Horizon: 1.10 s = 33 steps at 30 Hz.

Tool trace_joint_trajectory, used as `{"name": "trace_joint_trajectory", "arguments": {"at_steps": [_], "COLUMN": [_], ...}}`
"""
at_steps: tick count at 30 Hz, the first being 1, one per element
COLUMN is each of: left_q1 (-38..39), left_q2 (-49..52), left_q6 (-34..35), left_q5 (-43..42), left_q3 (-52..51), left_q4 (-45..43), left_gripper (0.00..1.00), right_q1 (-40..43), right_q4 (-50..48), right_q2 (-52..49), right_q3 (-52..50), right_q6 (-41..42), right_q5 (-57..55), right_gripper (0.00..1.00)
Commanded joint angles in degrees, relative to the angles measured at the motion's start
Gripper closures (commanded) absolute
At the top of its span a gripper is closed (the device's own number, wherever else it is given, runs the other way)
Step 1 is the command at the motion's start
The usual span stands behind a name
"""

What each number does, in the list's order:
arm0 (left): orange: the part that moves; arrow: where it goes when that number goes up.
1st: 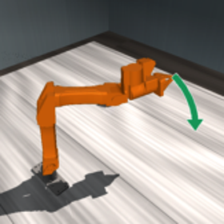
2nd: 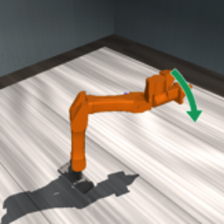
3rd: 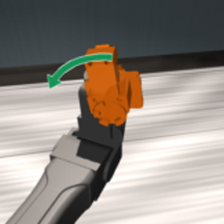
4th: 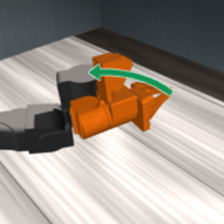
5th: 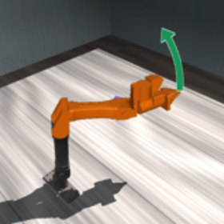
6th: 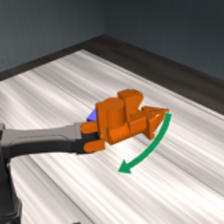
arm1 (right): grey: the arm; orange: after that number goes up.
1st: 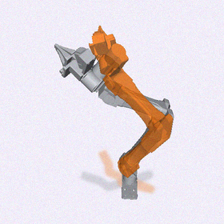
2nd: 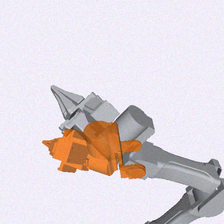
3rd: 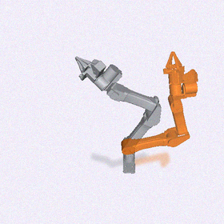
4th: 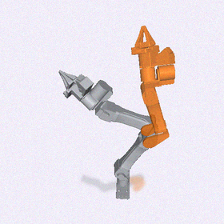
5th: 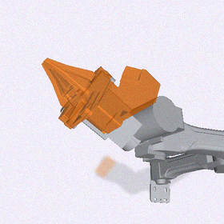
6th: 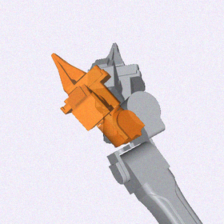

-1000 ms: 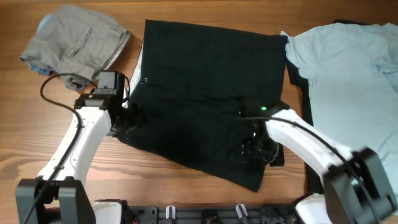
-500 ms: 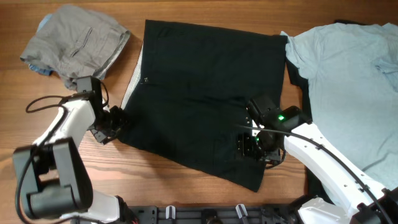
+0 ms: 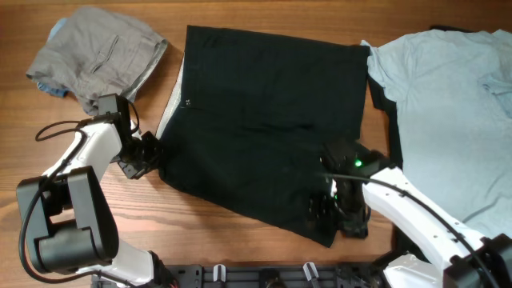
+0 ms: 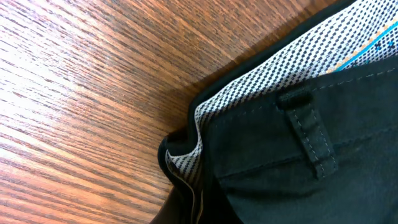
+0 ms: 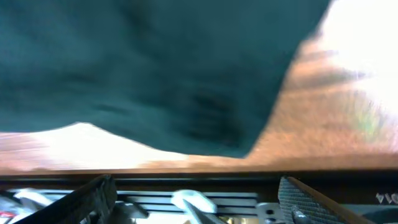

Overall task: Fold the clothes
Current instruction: 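Grasp the bottom corners of the black shorts with both grippers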

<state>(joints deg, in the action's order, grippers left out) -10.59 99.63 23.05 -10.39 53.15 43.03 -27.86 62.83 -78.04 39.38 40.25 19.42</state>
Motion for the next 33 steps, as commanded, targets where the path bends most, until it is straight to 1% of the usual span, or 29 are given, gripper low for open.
{"name": "trace_joint_trajectory", "arguments": {"at_steps": [1, 3, 5, 9, 11, 13, 15, 17, 18, 19, 20, 21, 22, 23, 24, 29, 33], "left_q1": [0.1, 0.1, 0.1, 0.1, 0.1, 0.1, 0.1, 0.1, 0.1, 0.1, 0.1, 0.1, 0.1, 0.1, 0.1, 0.1, 0.1], "left_q2": [3.2, 3.2, 3.2, 3.2, 3.2, 3.2, 3.2, 3.2, 3.2, 3.2, 3.2, 3.2, 3.2, 3.2, 3.2, 2.4, -0.7], "left_q6": [-0.1, -0.1, -0.1, -0.1, -0.1, -0.1, -0.1, -0.1, -0.1, -0.1, -0.1, -0.1, -0.1, -0.1, -0.1, -0.3, -0.3], "left_q5": [2.1, 2.1, 2.0, 1.8, 1.8, 1.8, 1.5, -0.2, -1.6, -2.2, -2.5, -2.7, -2.7, -2.7, -2.7, -2.7, -2.6], "left_q3": [-2.5, -2.5, -2.5, -2.5, -2.5, -2.5, -2.5, -2.5, -2.5, -2.5, -2.5, -2.5, -2.5, -2.5, -2.5, -2.0, 0.9], "left_q4": [-0.4, -0.4, -0.6, -0.6, -0.6, -0.6, -0.6, -0.9, -1.4, -1.7, -1.9, -1.9, -1.9, -1.9, -1.9, -1.5, 2.6], "left_gripper": [0.96, 0.96, 0.96, 0.96, 0.96, 0.96, 0.96, 0.96, 0.96, 0.96, 0.96, 0.96, 0.96, 0.96, 0.96, 0.96, 0.96], "right_q1": [0.1, 0.1, 0.1, 0.1, 0.1, 0.1, 0.1, 0.1, 0.1, 0.1, 0.1, 0.1, 0.1, 0.1, 0.1, 0.1, 0.1], "right_q4": [-0.9, -1.0, -4.1, -12.2, -16.3, -17.0, -17.0, -17.1, -17.9, -18.3, -18.4, -18.3, -18.1, -17.7, -16.3, -10.3, -4.3], "right_q2": [0.6, 0.6, 0.6, 0.6, 0.5, 0.2, -0.5, -1.7, -2.6, -3.4, -4.0, -4.3, -4.5, -4.5, -4.5, -2.3, 1.6], "right_q3": [-3.3, -4.3, -5.8, -9.7, -11.0, -11.2, -11.2, -11.2, -11.2, -11.2, -11.2, -11.2, -11.2, -11.1, -10.8, -6.9, 0.0], "right_q6": [2.4, 3.8, 5.6, 6.6, 6.6, 6.6, 8.2, 10.9, 10.8, 10.7, 10.7, 10.7, 10.7, 10.7, 10.7, 7.6, 2.6], "right_q5": [3.4, 3.1, 3.2, 3.0, 4.5, 4.7, 5.1, 5.1, 5.4, 5.6, 6.1, 6.3, 6.4, 6.5, 6.6, 6.6, 6.1], "right_gripper": [0.12, 0.12, 0.14, 0.26, 0.34, 0.34, 0.25, 0.27, 0.42, 0.51, 0.69, 0.85, 0.89, 0.94, 0.96, 0.96, 0.96]}}
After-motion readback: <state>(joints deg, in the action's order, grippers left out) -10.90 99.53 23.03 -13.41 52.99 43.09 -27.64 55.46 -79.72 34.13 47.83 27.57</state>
